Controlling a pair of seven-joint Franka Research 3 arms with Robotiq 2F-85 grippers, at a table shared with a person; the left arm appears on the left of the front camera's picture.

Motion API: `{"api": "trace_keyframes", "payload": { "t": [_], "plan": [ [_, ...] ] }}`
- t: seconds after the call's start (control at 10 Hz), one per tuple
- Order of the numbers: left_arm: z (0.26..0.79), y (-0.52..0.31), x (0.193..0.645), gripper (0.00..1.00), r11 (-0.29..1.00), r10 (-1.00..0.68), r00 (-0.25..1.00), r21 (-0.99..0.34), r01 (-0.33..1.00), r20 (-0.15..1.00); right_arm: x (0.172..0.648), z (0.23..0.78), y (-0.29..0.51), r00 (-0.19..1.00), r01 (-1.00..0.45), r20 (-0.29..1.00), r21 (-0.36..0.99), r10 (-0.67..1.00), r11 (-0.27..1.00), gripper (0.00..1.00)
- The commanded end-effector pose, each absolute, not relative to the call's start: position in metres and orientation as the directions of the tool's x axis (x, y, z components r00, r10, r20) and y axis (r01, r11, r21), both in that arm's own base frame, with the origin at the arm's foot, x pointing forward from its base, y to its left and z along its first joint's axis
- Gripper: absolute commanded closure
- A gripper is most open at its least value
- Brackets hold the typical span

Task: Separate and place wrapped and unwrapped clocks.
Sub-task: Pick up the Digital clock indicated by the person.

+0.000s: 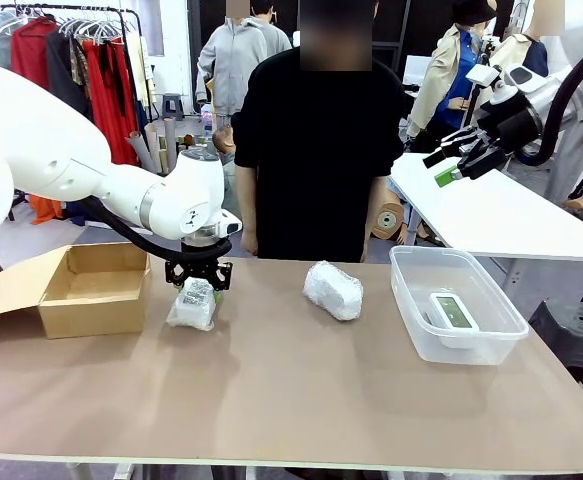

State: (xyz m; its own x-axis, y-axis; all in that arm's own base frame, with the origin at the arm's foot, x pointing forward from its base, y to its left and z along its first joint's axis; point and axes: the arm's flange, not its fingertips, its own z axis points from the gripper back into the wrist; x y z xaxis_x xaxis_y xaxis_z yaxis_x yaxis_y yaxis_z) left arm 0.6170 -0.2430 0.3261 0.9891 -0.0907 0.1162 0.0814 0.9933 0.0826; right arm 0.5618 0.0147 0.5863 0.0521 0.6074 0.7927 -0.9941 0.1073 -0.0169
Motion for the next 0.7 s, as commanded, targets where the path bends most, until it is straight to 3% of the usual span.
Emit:
{"api": "trace_keyframes", "payload": {
  "t": [0.0, 0.3, 0.6],
  "plan": [
    [0.332, -0.238, 0.609, 1.0, 0.993, -0.106, 0.987, 0.064, 0.099, 0.119, 0.561, 0.587, 0.014, 0.049, -0.994, 0.789, -0.02, 0.613, 0.105, 0.0],
    [0.372, -0.236, 0.588, 1.0, 0.995, -0.095, 0.983, 0.017, 0.093, 0.16, 0.561, 0.587, 0.014, 0.049, -0.994, 0.789, -0.02, 0.613, 0.105, 0.0],
    [0.448, -0.225, 0.557, 1.0, 0.994, -0.106, 0.979, 0.041, 0.1, 0.173, 0.561, 0.587, 0.014, 0.049, -0.994, 0.789, -0.02, 0.613, 0.105, 0.0]
  ]
}}
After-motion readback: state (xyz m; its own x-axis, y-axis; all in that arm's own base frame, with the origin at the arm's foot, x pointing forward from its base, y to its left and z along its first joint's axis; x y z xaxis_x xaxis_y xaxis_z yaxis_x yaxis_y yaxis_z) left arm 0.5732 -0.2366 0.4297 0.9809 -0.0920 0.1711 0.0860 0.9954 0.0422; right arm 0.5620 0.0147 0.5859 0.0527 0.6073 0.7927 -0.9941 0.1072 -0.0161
